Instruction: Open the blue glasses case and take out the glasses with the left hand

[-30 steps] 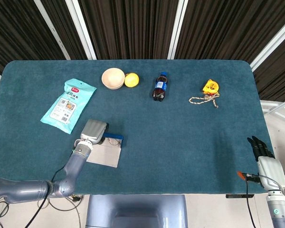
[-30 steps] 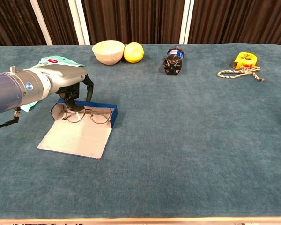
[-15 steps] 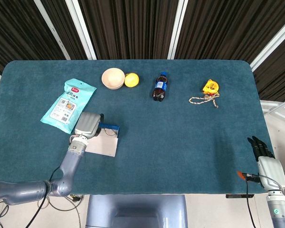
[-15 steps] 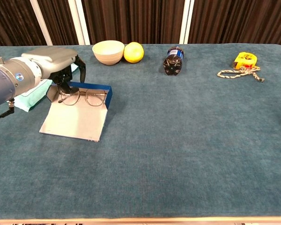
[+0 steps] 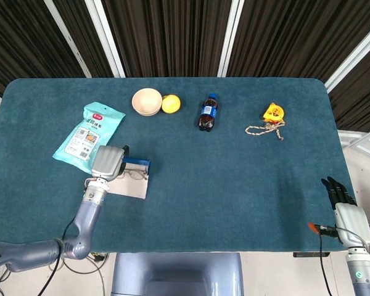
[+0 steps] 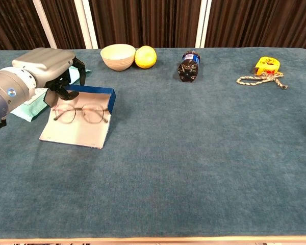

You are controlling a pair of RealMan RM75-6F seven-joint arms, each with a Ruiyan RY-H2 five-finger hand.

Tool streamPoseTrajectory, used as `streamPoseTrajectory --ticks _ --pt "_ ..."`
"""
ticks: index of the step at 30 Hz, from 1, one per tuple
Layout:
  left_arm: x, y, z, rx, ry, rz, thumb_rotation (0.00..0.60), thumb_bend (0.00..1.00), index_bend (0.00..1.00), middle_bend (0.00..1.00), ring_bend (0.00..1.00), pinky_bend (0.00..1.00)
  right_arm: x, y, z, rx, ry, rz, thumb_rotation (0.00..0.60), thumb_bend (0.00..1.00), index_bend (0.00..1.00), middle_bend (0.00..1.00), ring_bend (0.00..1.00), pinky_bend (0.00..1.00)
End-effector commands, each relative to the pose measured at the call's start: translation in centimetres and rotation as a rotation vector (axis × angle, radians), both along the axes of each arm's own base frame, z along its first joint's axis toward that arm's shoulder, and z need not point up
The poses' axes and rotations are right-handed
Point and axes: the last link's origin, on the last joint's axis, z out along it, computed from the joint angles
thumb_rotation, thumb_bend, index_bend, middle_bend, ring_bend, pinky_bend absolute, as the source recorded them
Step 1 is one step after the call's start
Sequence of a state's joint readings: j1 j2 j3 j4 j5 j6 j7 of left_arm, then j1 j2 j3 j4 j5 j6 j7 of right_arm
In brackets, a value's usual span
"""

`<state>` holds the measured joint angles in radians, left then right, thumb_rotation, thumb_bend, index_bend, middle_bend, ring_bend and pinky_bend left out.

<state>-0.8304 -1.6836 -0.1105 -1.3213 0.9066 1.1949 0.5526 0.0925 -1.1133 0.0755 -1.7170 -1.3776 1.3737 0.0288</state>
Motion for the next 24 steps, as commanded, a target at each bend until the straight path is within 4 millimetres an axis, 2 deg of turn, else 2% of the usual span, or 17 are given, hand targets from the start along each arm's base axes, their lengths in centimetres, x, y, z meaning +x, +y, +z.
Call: streamPoseTrajectory --ticks 1,7,10,12,15,21,24 --pt "-0.01 0.0 -0.02 0.001 0.002 0.002 0.6 0.37 0.6 1.0 0.91 0.96 0.0 0.0 0.01 0.0 0.0 0.0 0.6 0.14 0.0 0.0 0.0 0.21" --pt "-0.05 0.12 -0.16 0.0 0.009 0.013 0.6 0.37 0.6 1.0 0.91 0.96 -0.01 0.0 0.01 0.001 0.001 0.0 0.6 0.14 0.0 0.0 0.0 0.21" --pt "-0.03 0.36 -0.31 0.002 0.012 0.022 0.6 0.35 0.56 1.0 0.91 0.96 -0.03 0.01 0.0 0.002 0.002 -0.001 0.6 0.14 0.0 0.0 0.0 0.21" --pt "0.03 0.5 -0.42 0.001 0.008 0.029 0.6 0.28 0.44 1.0 0.91 0.96 -0.03 0.0 0.01 0.001 0.002 -0.001 0.6 0.14 0.0 0.0 0.0 0.21" --pt "0.08 0.65 -0.46 0.001 0.011 0.038 0.6 0.22 0.34 1.0 0.91 0.96 -0.03 0.0 0.02 0.001 0.002 -0.002 0.6 0.14 0.0 0.0 0.0 0.21" --pt "-0.03 0.46 -0.15 0.001 -0.002 0.044 0.6 0.21 0.32 1.0 0.91 0.96 -0.01 0.01 0.02 0.001 0.002 -0.001 0.6 0.14 0.0 0.0 0.0 0.21" --pt "-0.06 -0.12 0.11 -0.013 -0.019 0.04 0.6 0.21 0.34 1.0 0.92 0.96 -0.01 0.04 0.03 0.001 0.002 -0.001 0.6 0.14 0.0 0.0 0.0 0.21"
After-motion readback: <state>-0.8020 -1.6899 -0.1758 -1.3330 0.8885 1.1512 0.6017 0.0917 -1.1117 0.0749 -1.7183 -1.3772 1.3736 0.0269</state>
